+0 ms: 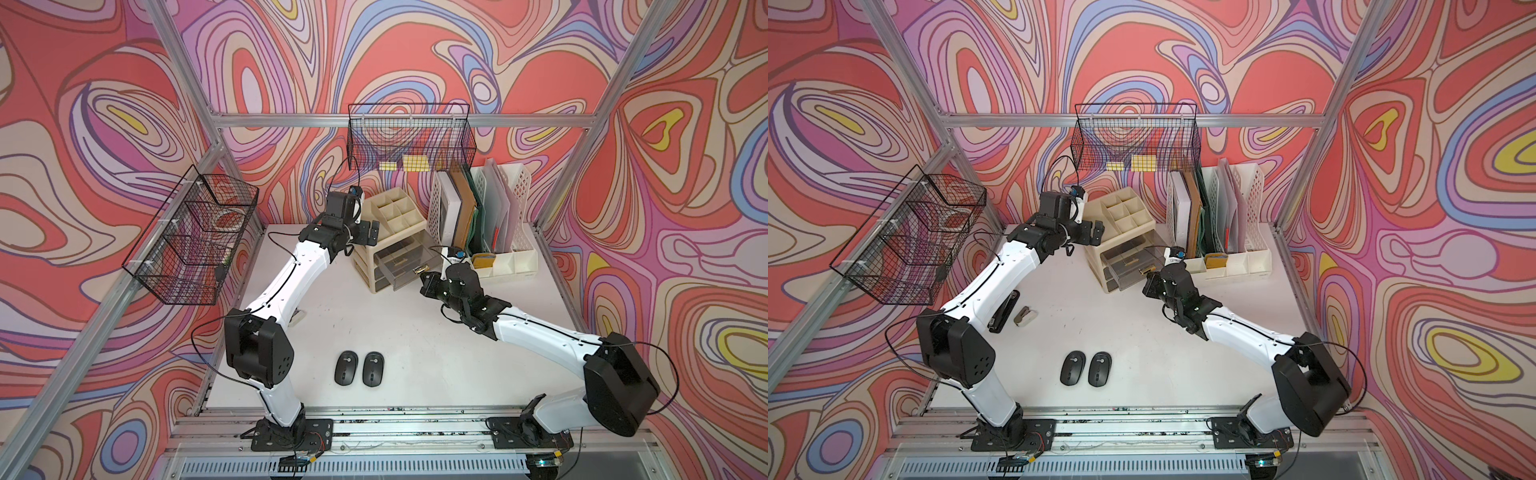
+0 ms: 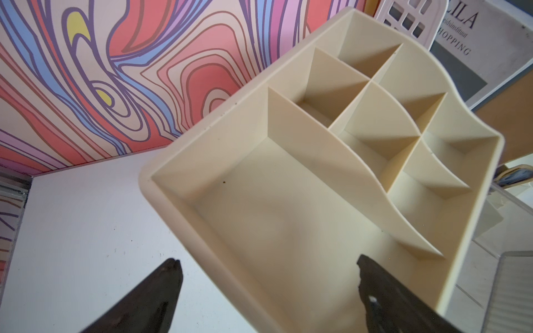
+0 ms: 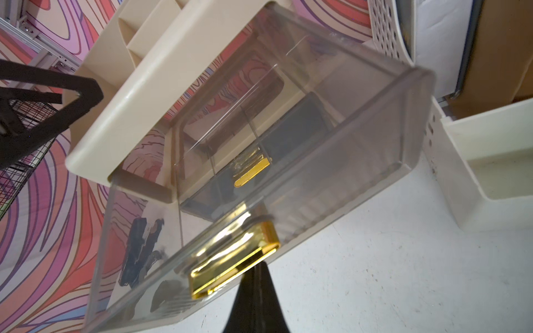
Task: Take the mice out of the drawer
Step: Close the drawer in the storage box.
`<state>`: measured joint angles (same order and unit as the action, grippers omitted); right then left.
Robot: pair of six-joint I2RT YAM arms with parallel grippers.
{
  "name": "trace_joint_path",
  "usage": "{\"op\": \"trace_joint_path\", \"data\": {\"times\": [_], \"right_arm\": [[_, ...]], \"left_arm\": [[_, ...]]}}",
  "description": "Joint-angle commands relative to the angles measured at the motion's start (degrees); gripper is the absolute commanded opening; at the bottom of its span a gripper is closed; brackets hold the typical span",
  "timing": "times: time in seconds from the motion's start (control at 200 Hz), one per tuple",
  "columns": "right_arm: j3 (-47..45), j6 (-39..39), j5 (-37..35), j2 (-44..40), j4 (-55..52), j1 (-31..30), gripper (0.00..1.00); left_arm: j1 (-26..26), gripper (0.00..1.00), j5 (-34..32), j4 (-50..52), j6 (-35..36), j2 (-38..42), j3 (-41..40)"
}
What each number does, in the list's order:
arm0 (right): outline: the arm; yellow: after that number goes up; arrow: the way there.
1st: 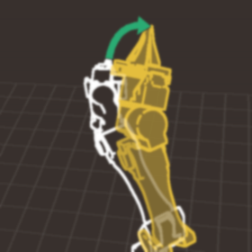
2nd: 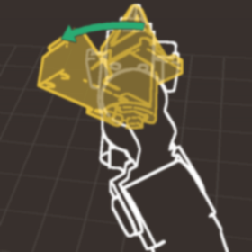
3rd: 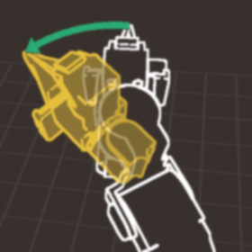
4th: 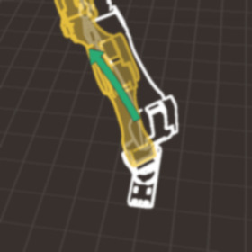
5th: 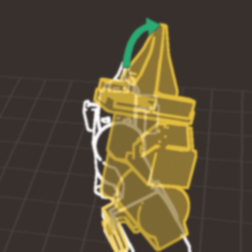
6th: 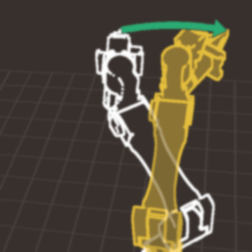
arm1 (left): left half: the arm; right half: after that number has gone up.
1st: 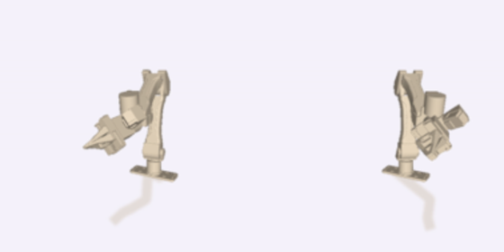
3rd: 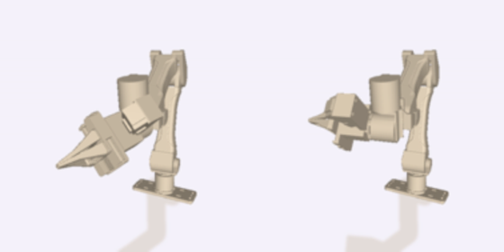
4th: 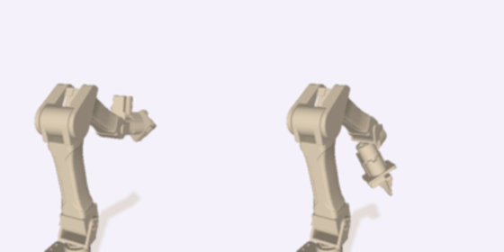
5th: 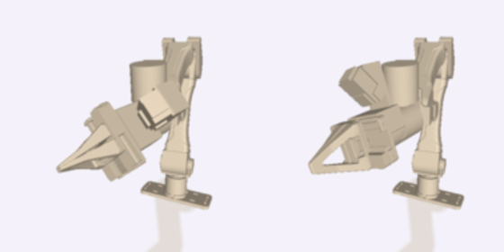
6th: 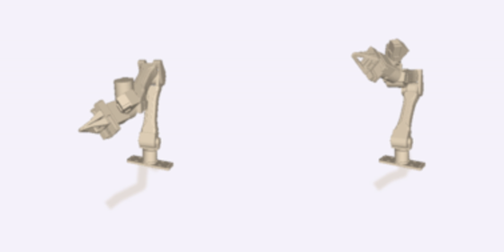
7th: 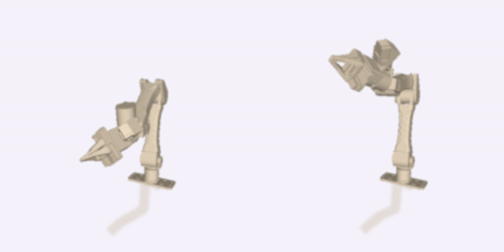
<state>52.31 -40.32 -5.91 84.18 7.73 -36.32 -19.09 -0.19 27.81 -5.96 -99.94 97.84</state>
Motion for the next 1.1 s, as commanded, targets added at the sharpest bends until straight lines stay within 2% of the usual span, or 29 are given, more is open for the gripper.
{"op": "trace_joint_path", "data": {"times": [0.0,0.446,0.696,1.096], "right_arm": [[3.2,1.1,2.0,2.2,1.6,0.9,0.00],[15.1,1.8,7.1,14.6,3.4,2.0,0.00],[19.6,1.1,9.2,20.5,4.5,2.0,0.00],[19.0,0.1,9.6,21.3,8.4,2.4,0.01]], "left_arm": [[0.3,0.99,0.8,-0.9,0.2,-0.4,0.0],[0.3,0.99,0.6,1.6,-1.1,1.7,-0.9],[0.3,0.99,0.8,1.7,-2.5,4.3,-4.3],[0.3,0.99,1.0,3.1,-2.5,4.6,-3.8]]}}
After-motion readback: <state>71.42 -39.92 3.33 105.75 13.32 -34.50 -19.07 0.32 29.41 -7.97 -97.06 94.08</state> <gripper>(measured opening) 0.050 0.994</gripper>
